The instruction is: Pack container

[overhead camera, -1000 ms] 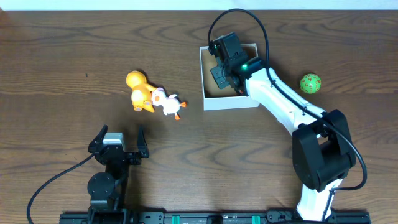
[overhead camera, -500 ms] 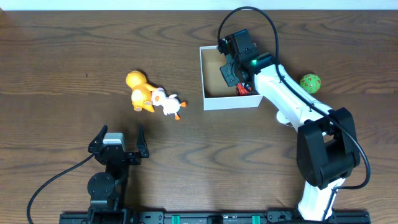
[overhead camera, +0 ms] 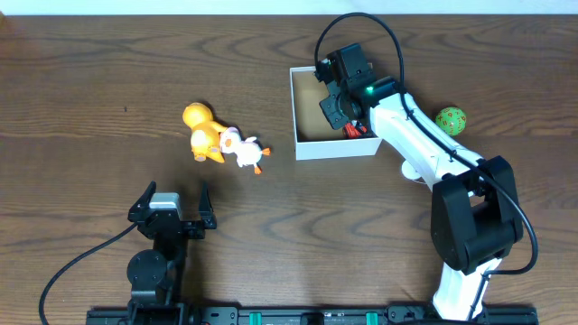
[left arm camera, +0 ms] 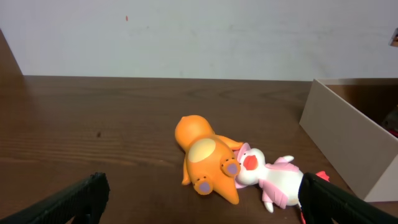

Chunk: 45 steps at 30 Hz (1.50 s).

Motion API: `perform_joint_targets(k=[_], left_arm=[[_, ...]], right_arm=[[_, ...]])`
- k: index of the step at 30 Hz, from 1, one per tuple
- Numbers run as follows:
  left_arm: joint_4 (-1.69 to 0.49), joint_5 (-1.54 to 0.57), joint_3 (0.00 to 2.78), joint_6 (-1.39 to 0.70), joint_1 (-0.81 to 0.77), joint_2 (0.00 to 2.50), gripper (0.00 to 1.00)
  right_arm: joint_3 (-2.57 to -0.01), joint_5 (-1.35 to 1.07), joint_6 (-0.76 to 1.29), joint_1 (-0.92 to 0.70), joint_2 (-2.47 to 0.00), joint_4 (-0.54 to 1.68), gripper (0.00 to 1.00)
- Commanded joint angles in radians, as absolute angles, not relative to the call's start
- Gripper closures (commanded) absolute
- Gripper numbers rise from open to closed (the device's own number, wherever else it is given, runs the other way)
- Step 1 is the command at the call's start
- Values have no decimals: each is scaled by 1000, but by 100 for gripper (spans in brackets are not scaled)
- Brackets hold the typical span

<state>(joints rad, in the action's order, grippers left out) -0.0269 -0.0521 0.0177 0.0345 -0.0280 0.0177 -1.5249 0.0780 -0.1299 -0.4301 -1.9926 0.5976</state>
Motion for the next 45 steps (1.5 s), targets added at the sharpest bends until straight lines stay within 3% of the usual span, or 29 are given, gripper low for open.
perform_joint_targets(k=[1,45], left_arm=[[-68,-41,4,48,-24,17,2],[-68,-41,4,48,-24,17,2]], right_arm=[[-1543,70,-181,-424,-2024,592,99],[-1544,366,-214,-419,-2067,521,99]])
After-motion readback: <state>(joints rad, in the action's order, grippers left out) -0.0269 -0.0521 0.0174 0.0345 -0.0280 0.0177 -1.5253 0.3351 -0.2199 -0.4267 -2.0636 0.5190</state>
